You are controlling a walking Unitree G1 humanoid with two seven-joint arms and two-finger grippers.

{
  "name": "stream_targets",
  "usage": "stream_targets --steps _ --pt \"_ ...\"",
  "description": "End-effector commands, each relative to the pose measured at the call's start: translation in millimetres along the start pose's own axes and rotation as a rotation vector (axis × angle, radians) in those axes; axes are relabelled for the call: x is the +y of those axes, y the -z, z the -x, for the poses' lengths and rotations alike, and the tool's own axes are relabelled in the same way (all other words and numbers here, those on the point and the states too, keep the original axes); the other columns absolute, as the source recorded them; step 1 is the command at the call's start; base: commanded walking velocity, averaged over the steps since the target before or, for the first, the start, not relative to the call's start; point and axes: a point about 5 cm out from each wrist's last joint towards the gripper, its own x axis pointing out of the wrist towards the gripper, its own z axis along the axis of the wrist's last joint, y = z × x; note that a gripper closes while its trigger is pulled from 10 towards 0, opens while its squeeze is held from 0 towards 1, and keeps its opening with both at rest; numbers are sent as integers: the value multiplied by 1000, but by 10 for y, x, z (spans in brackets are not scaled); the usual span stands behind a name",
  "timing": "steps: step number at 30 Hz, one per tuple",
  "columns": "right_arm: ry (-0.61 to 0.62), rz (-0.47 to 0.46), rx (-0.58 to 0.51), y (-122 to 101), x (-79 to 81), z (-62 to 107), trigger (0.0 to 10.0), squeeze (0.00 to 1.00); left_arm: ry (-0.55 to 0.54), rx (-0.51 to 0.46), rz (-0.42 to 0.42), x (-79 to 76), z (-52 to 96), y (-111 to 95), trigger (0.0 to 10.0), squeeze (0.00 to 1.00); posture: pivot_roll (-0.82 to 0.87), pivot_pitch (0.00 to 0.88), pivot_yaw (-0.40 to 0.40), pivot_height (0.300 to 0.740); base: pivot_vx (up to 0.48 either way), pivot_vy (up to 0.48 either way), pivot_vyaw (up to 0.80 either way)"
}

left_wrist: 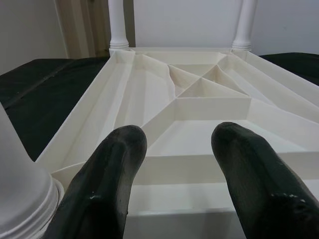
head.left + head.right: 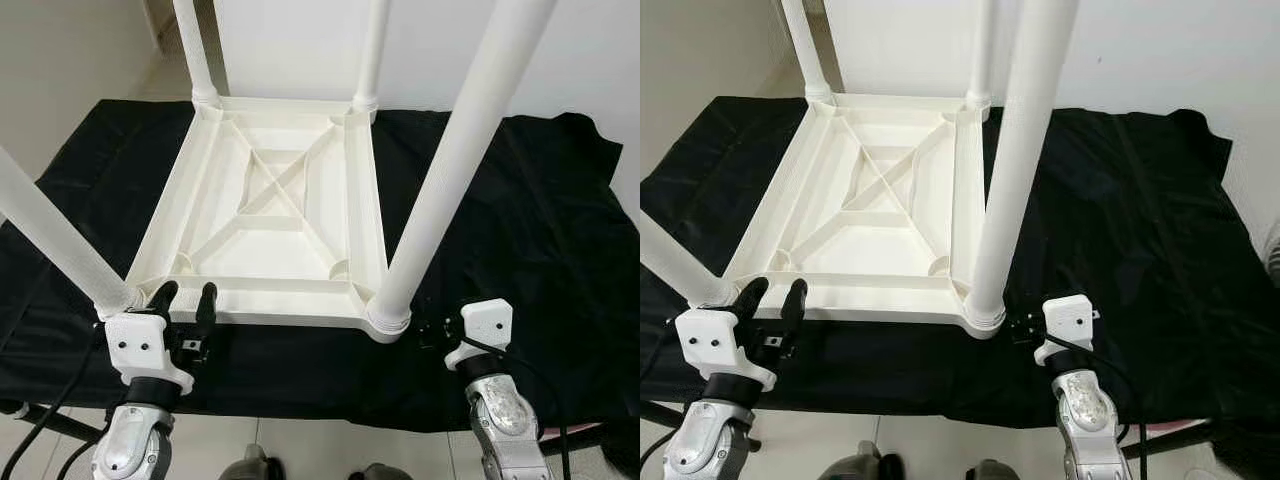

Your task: Building children table

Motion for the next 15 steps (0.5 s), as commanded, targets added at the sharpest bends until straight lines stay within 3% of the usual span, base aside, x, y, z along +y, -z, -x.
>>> stream_targets --steps 1,6,15 --pt "9 15 12 40 -19 45 10000 0 19 11 -39 14 37 27 10000 0 -22 106 28 740 0 0 0" --pt "22 61 46 121 -80 186 10000 0 110 22 -78 -36 100 47 10000 0 -25 111 28 740 0 0 0" --pt "-18 100 24 88 -56 311 10000 0 205 19 -108 -71 173 23 10000 0 -31 115 34 740 0 0 0"
